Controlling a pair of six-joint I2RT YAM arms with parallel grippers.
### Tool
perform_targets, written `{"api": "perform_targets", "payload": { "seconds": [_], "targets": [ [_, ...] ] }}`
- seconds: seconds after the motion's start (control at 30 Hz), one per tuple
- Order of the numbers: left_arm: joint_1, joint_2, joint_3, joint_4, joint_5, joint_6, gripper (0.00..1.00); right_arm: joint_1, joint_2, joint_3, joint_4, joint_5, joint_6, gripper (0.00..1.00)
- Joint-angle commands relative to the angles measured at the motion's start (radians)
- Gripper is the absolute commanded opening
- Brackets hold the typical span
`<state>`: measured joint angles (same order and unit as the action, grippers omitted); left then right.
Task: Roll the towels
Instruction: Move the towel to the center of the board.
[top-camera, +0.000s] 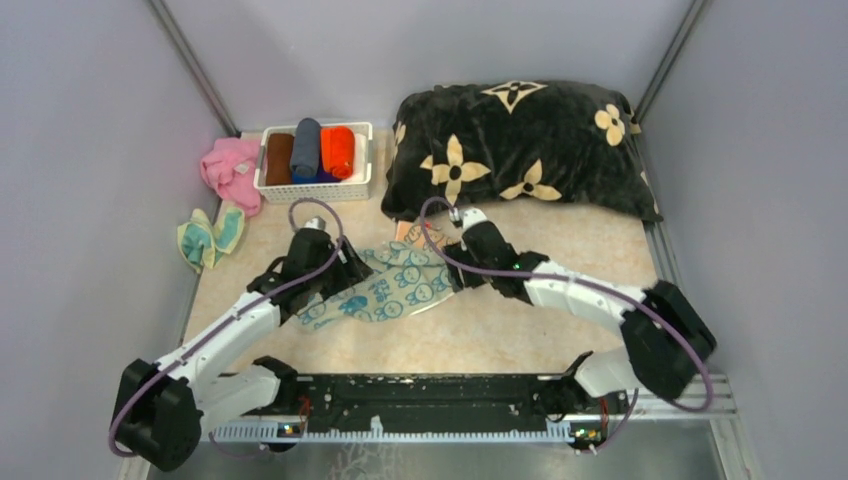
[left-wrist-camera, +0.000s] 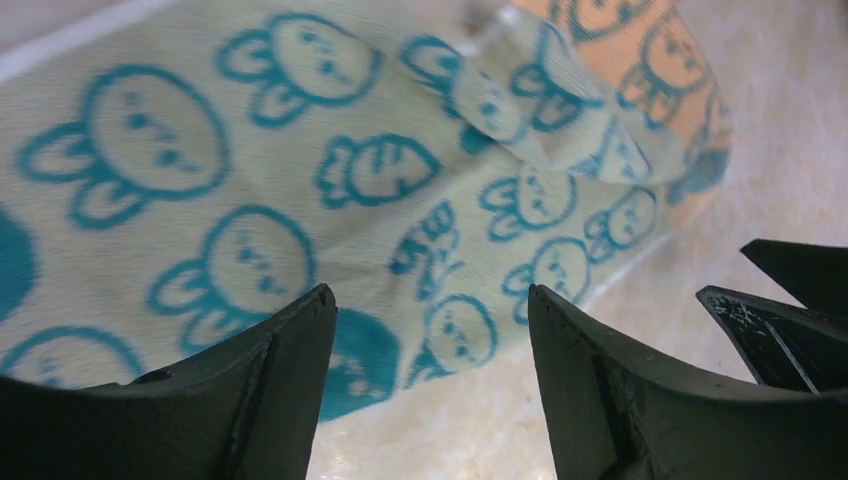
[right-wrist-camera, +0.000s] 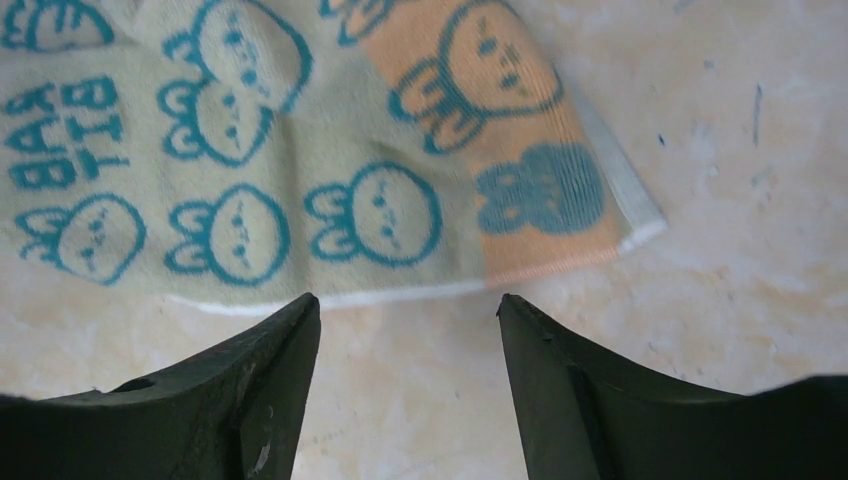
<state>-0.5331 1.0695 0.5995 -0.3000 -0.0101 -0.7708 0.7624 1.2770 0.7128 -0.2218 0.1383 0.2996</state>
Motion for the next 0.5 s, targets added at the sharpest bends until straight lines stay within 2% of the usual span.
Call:
{"api": "perform_targets", "payload": {
  "seconds": [0.0, 0.13, 0.23, 0.4, 0.47],
  "targets": [
    [0.114, -0.073, -0.081, -0.012, -0.072, 0.013, 0.77, -0.022, 0.179, 0.129, 0.179, -0.067, -0.046, 0.66],
    [0.162, -0.018, -0.099, -0.007, -0.055, 0.033, 0.78, -0.033, 0.339, 0.215, 0.184, -0.09, -0.036, 0.65],
    [0.167, 0.016, -0.112, 0.007, -0.056, 0.038, 0.78, -0.038, 0.416, 0.237, 0.122, -0.093, 0.011, 0.66],
    [0.167, 0.102, -0.09, 0.006, -0.049, 0.076, 0.8, -0.04, 0.386, 0.134, 0.004, -0.093, 0.13, 0.66],
    [0.168, 0.157, -0.065, 0.001, -0.016, 0.091, 0.8, -0.04, 0.308, 0.048, -0.042, -0.1, 0.204, 0.66]
  ]
}}
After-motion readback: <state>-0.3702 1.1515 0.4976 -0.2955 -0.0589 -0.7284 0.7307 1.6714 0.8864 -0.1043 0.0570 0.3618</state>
